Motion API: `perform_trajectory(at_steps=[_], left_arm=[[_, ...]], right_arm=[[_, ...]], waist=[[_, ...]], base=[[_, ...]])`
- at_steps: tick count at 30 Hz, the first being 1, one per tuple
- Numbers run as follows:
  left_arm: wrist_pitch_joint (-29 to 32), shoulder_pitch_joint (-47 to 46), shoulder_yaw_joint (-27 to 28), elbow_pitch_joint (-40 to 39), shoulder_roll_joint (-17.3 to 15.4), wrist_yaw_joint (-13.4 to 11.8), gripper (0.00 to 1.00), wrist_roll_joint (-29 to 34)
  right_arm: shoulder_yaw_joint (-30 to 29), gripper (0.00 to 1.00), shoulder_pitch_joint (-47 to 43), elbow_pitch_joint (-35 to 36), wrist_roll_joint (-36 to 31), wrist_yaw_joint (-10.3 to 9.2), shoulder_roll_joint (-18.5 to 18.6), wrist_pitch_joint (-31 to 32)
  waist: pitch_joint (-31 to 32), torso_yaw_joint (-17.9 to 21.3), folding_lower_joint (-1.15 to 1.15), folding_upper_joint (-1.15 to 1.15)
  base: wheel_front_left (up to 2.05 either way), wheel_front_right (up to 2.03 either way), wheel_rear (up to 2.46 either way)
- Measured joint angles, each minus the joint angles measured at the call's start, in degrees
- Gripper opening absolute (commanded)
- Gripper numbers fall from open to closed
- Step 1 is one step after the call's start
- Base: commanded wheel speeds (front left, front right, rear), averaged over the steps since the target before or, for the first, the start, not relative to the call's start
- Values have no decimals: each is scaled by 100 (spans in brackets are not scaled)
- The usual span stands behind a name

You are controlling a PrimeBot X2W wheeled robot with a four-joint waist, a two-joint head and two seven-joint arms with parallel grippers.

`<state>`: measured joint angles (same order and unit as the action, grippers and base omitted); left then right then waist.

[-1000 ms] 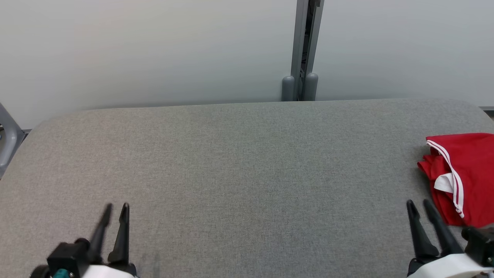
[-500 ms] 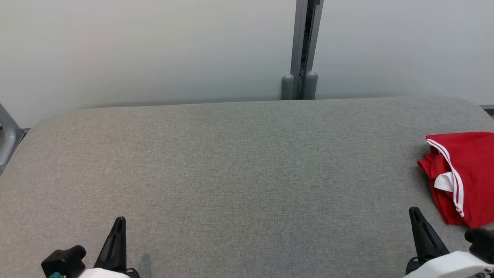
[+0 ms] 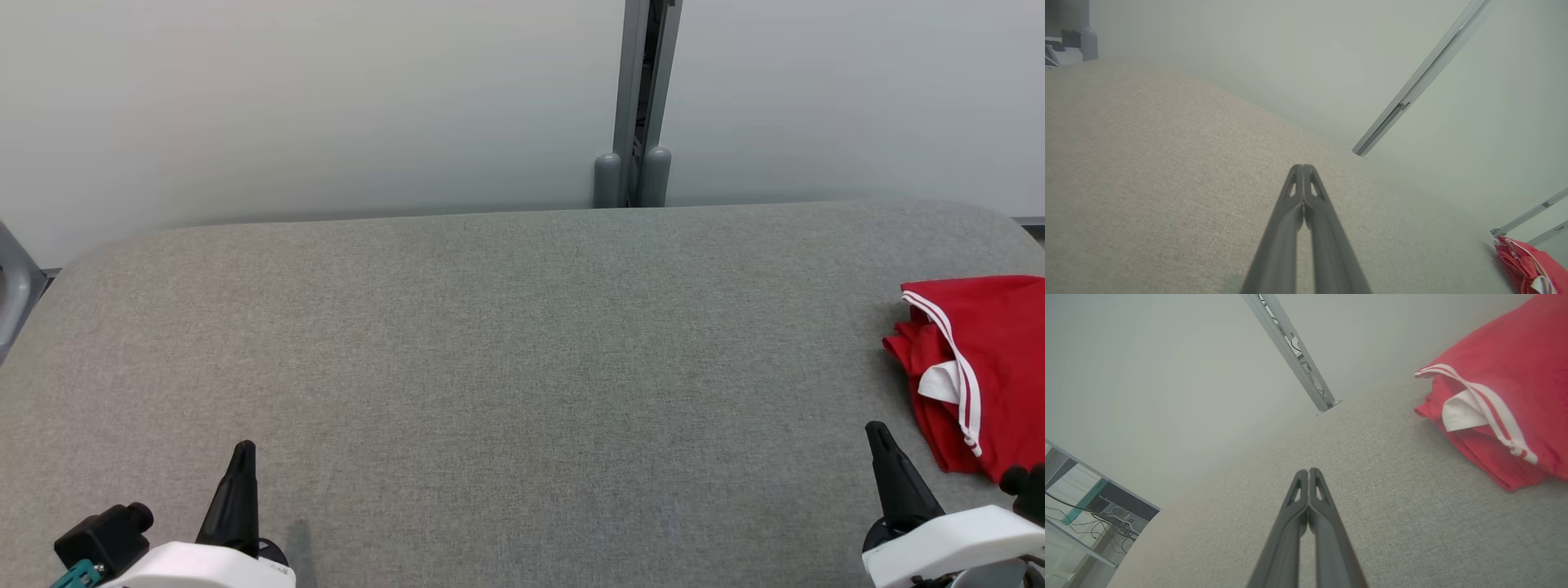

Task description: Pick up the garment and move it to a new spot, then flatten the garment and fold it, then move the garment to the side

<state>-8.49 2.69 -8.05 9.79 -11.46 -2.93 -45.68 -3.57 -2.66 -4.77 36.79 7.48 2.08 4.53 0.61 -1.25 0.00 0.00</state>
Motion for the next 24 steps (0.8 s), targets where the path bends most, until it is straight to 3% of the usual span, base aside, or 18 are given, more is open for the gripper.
perform_trajectory(at_steps=[24], left_arm=[[293, -339, 402, 212, 300, 339, 0, -1533]], right_arm=[[-172, 0, 509, -569, 1770, 0, 12, 240]], waist=[[-61, 28, 0, 0]], base=[[0, 0, 0]])
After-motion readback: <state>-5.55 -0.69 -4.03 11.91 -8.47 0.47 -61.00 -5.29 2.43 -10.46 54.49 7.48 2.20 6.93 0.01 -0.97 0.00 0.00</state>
